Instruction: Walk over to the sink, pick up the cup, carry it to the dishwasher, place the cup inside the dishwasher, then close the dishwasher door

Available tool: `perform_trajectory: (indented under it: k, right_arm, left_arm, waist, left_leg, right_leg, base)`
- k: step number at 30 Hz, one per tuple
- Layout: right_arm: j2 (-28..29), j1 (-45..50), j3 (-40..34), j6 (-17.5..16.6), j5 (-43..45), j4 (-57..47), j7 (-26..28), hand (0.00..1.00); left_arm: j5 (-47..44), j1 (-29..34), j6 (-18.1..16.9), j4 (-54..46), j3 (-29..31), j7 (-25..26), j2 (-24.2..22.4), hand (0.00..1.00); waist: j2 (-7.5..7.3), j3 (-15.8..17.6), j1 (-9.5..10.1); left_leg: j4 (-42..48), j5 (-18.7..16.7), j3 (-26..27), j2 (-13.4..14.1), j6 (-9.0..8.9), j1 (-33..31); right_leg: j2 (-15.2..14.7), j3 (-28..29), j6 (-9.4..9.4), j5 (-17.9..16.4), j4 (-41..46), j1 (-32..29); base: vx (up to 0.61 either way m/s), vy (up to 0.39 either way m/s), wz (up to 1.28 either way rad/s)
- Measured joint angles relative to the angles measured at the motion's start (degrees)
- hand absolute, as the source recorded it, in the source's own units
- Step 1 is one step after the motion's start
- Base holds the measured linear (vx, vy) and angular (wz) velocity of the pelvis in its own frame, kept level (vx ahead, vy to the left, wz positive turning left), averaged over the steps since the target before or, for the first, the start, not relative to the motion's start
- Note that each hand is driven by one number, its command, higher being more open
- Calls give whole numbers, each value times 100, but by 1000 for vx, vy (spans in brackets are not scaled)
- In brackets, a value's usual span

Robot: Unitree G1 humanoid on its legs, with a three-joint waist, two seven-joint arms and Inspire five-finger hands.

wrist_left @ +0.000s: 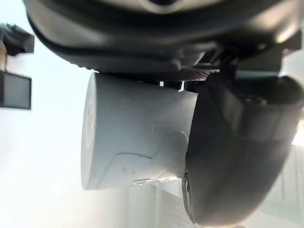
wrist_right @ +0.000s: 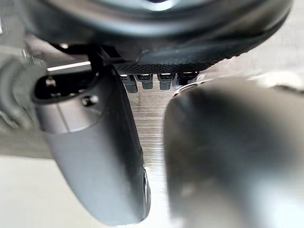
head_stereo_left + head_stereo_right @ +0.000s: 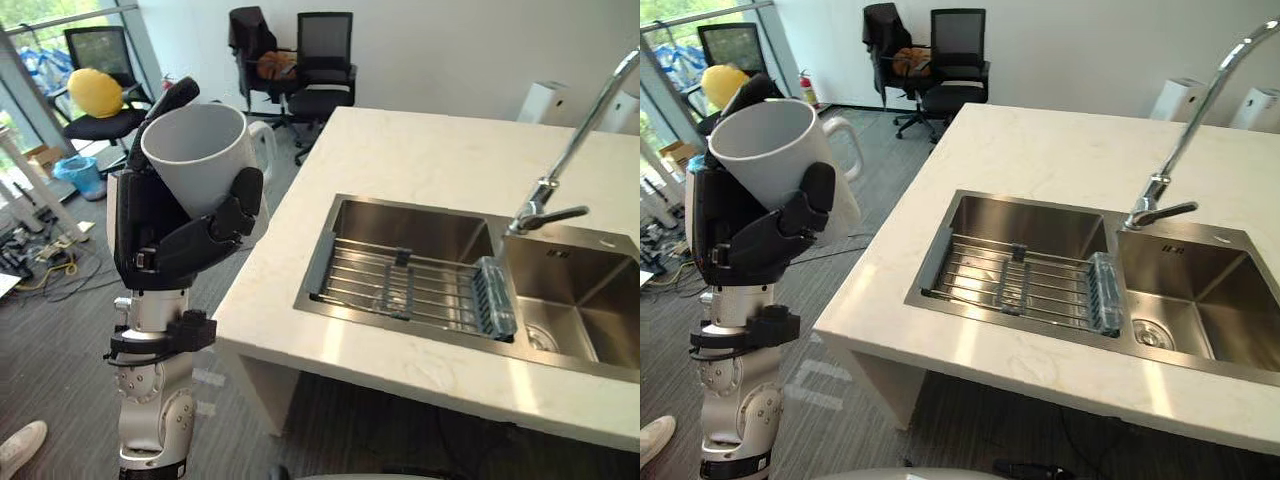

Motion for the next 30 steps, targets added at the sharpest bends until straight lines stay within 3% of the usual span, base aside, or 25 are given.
perform_trajectory:
  k: [3,4,5,6,7,8,9,10,11,12,13,16,17,18,19,20,22,23,24,25,26,27,28,29,30]
  right_arm:
    - [-228,-43,4,17,-151,8,197,100]
    - [-316,-113,-20,89,-150,30,233,100]
    - [-309,-177,-203,151,-101,207,240,100]
    - [-326,-242,-296,185,-53,322,240,100]
    - [-380,-249,-458,257,150,392,194,100]
    - [-452,-133,-466,270,335,342,171,100]
    - [-641,221,-628,159,807,75,51,100]
    - [-589,218,-731,141,919,90,52,100]
    - [-522,185,-726,47,935,176,-13,100]
    - [-489,134,-726,24,942,165,-23,100]
    - [-480,36,-713,1,968,162,-20,100]
    - [-456,-36,-554,14,933,-34,-130,100]
    - [-485,-20,-568,27,907,-118,-164,100]
    - [-523,-20,-573,41,906,-139,-169,100]
    - [-552,7,-657,21,920,-303,-171,100]
    - [-454,63,-744,-20,1137,-462,-246,100]
    - [-255,236,-781,-132,1757,-640,-376,100]
    - [-131,305,-821,-147,2116,-662,-405,100]
    - [-6,336,-805,-135,2318,-665,-407,100]
    - [118,291,-802,-154,2340,-672,-433,100]
    - [391,109,-735,-193,2329,-612,-590,100]
    - [346,-43,-658,-165,2318,-607,-628,100]
    - [191,-249,-482,-56,2266,-518,-617,100]
    - [136,-236,-333,-23,2182,-597,-610,100]
    - [92,-200,-269,57,2034,-777,-510,100]
  left_arm:
    - [144,311,-1,-47,99,137,-56,0]
    - [138,385,-4,-61,114,212,-53,0]
    - [130,380,-11,-68,137,235,-63,0]
    - [127,362,-50,-78,134,213,-70,0]
    - [61,357,-185,-80,132,145,-48,0]
    - [-55,355,-293,-87,126,78,-49,0]
    - [-377,-47,-598,-165,-206,-211,-10,0]
    - [-373,-253,-643,-295,-252,-249,39,0]
    - [-379,-297,-847,-346,-283,-263,-5,0]
    - [-382,-282,-898,-362,-300,-255,-21,0]
    - [-373,-269,-882,-356,-306,-256,-36,0]
    - [-370,-167,-768,-363,-330,-242,62,0]
    - [-381,-164,-663,-363,-400,-198,107,0]
    - [-392,-156,-624,-361,-410,-181,128,0]
    - [-485,-163,-530,-359,-436,-175,135,0]
    - [-679,-235,-548,-284,-587,-227,159,0]
    - [-946,-520,-576,19,-897,-410,171,0]
    - [-1042,-655,-640,308,-1199,-578,174,0]
    - [-1030,-619,-671,449,-1386,-652,160,0]
    - [-1024,-544,-682,454,-1417,-661,154,0]
    - [-982,-505,-736,371,-1365,-670,324,0]
    - [-955,-596,-836,312,-1386,-660,460,0]
    - [-881,-548,-828,374,-1400,-611,266,0]
    - [-817,-510,-756,396,-1426,-531,114,0]
    - [-696,-519,-707,423,-1499,-468,-56,0]
  waist:
    - [214,152,265]
    - [299,215,371]
    - [51,302,370]
    - [-13,357,353]
    - [-53,377,355]
    - [-24,353,352]
    - [293,288,123]
    - [104,283,-38]
    - [55,290,-57]
    - [100,274,-27]
    - [108,308,-4]
    - [91,277,25]
    - [99,278,24]
    - [99,292,43]
    - [116,335,18]
    - [146,363,-96]
    - [160,390,-206]
    - [182,399,-271]
    - [247,416,-252]
    - [170,419,-242]
    - [-436,455,-245]
    - [-410,482,-228]
    - [-361,534,-28]
    - [-224,516,62]
    - [-17,507,69]
  left_leg:
    - [3,125,-637,-19,-25,-442]
    - [14,-129,-520,-9,158,-615]
    - [200,-695,276,-94,702,-753]
    - [592,-849,772,-87,914,-857]
    - [1650,-1060,1854,93,1225,-958]
    - [2392,-1235,2651,345,1472,-836]
    - [2834,-1358,3846,701,1675,-601]
    - [1926,-1141,3456,94,1335,-539]
    - [1854,-1650,3426,88,1364,-400]
    - [1979,-1930,3539,238,1034,-249]
    - [1850,-1845,3747,189,721,-71]
    - [1343,-1693,3309,-317,860,-12]
    - [1103,-1603,2927,-613,973,-8]
    - [984,-1562,2782,-728,1040,27]
    - [742,-1457,2357,-933,1222,144]
    - [661,-1359,1799,-1006,1334,157]
    - [644,-1240,915,-1122,1362,158]
    - [639,-1223,257,-1214,1292,240]
    - [622,-1373,-114,-1261,1016,331]
    - [832,-1738,84,-1233,402,296]
    - [2176,-2231,356,-1192,702,-218]
    - [2669,-2311,7,-808,1070,-449]
    - [2429,-2447,65,-720,677,-112]
    - [2245,-2452,110,-617,697,88]
    - [1900,-2424,105,-407,676,407]
  right_leg:
    - [103,-641,-57,-158,309,-190]
    - [96,-991,-71,-173,360,-224]
    - [-165,-1499,-64,-125,208,-162]
    - [-298,-1750,-62,-124,210,-136]
    - [-544,-2209,-47,-132,333,-66]
    - [-660,-2580,-33,-143,495,9]
    - [-901,-3783,-113,-485,1498,102]
    - [-921,-3880,-127,-512,1057,95]
    - [-935,-4260,273,-491,1056,229]
    - [-949,-4411,279,-499,1160,318]
    - [-1078,-4633,271,-503,1376,467]
    - [-1476,-5030,228,-463,1865,595]
    - [-1830,-5135,107,-435,2475,604]
    - [-1978,-5012,-130,-419,2784,572]
    - [-2253,-4274,-836,-207,3531,362]
    - [-1974,-2870,-728,-663,3804,-98]
    - [-1054,-1042,-482,-972,3666,-482]
    - [-311,131,-275,-1115,3402,-620]
    - [242,867,-145,-1182,2968,-668]
    - [293,1146,-84,-1154,2590,-723]
    - [-185,1481,63,-813,1842,-932]
    - [-342,1701,422,-961,1756,-1091]
    - [-339,1823,505,-976,1791,-1002]
    - [-237,1807,532,-982,1939,-1013]
    - [95,1712,495,-1064,2120,-1103]
  base:
    - [-125,-53,117]
    - [-154,-34,173]
    - [-156,3,181]
    - [-94,32,203]
    - [-46,32,171]
    - [19,97,341]
    - [-39,164,377]
    - [-65,238,393]
    - [-75,180,205]
    - [50,198,137]
    - [63,169,75]
    - [-19,210,95]
    - [10,137,138]
    - [43,197,167]
    - [23,117,188]
    - [22,115,226]
    - [31,-24,273]
    - [115,-74,324]
    - [127,-53,267]
    - [144,-26,207]
    - [98,-33,149]
    - [121,54,98]
    - [98,77,6]
    - [157,88,-48]
    - [148,-8,-49]
